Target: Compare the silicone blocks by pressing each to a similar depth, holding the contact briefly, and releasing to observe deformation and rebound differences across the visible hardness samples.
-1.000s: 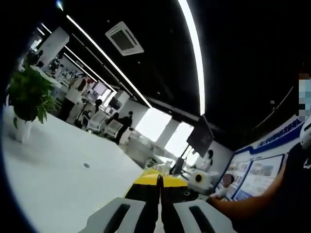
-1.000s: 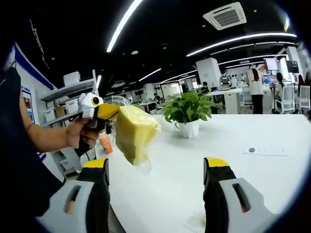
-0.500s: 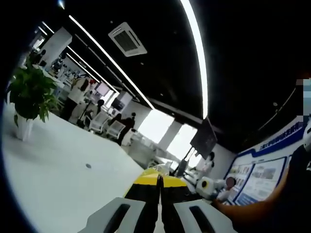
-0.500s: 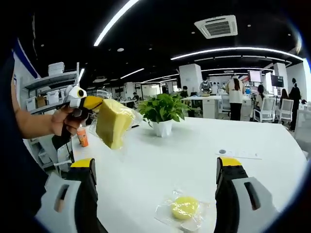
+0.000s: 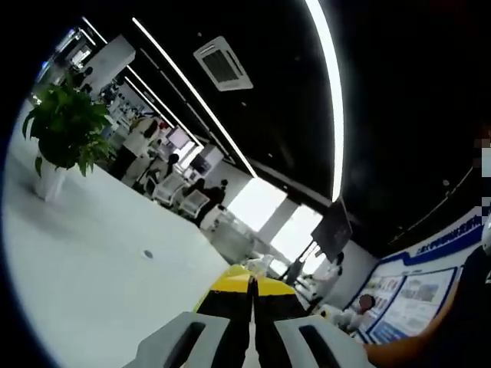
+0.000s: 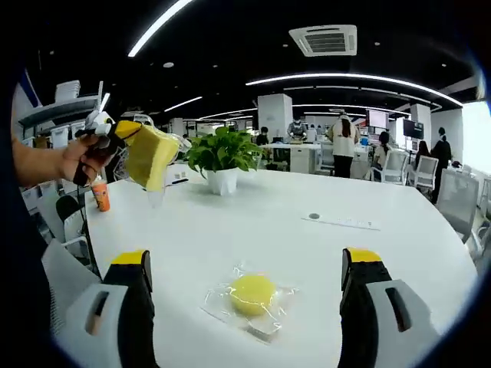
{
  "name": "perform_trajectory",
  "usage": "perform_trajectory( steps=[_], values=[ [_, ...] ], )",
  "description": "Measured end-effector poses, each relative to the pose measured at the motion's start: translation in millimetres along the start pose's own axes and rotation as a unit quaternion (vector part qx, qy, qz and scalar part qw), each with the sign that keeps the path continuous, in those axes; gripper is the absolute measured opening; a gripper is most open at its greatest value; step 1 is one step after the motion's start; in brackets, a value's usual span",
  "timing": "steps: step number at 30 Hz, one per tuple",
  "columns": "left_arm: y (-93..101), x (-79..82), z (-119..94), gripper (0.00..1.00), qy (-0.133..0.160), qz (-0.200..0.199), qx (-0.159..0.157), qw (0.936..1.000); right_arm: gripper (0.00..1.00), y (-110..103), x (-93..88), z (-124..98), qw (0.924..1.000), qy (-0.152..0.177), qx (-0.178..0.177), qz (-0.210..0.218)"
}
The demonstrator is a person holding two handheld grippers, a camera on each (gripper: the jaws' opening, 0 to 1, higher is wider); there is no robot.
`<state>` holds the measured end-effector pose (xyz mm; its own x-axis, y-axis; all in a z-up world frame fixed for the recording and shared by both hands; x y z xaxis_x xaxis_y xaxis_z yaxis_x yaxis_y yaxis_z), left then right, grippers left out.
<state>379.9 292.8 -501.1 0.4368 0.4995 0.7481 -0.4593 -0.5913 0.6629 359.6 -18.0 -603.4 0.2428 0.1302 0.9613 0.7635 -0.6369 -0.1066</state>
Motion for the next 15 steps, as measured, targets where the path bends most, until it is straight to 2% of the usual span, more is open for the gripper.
perform_trajectory(
  steps=[10, 15],
  values=[
    [-20.0, -12.4, 6.0, 0.00, -0.002, -0.042, 0.015, 0.9990, 0.96, 2.7, -22.9, -6.9, 0.9996, -0.019, -0.012, 0.019],
    [-31.1, -23.8, 7.7, 0.00, -0.015, -0.052, 0.022, 0.9983, 0.96, 1.1, -29.5, -8.5, 0.9993, -0.021, -0.015, 0.028]
  ],
)
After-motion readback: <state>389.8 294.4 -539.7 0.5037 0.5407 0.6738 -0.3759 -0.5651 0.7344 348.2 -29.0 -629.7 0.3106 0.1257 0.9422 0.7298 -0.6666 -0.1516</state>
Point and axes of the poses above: the point that each gripper's makers call its tool centre point, and the gripper's own axes: z roughly forward along the fingers, y roughly to its right, x roughly out of its top, the point moved 6 cm from there along -z, roughly backward along the fingers, and after that the axes turned 13 degrees about x, right-handed, at the moved point
